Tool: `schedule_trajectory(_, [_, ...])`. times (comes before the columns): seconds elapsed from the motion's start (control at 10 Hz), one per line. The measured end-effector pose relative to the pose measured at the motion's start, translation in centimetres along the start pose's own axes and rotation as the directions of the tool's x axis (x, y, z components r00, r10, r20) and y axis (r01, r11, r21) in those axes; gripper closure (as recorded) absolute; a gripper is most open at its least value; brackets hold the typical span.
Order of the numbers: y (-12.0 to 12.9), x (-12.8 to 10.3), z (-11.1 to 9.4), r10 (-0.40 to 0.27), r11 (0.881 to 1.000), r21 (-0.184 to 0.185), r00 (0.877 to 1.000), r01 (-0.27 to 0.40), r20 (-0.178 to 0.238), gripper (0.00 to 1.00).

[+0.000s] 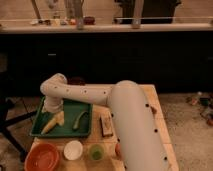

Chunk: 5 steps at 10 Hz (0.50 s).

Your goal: Place banana in red bowl

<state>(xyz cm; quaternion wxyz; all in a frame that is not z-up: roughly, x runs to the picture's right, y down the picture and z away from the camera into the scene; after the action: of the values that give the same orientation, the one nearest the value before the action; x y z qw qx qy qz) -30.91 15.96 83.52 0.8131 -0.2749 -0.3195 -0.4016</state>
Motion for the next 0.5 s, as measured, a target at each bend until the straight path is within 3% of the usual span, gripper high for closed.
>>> schedule_trajectory(0.5, [-0.39, 0.31, 0.67, -0.007, 1.0, -0.011, 1.0, 0.007, -0.001, 0.2])
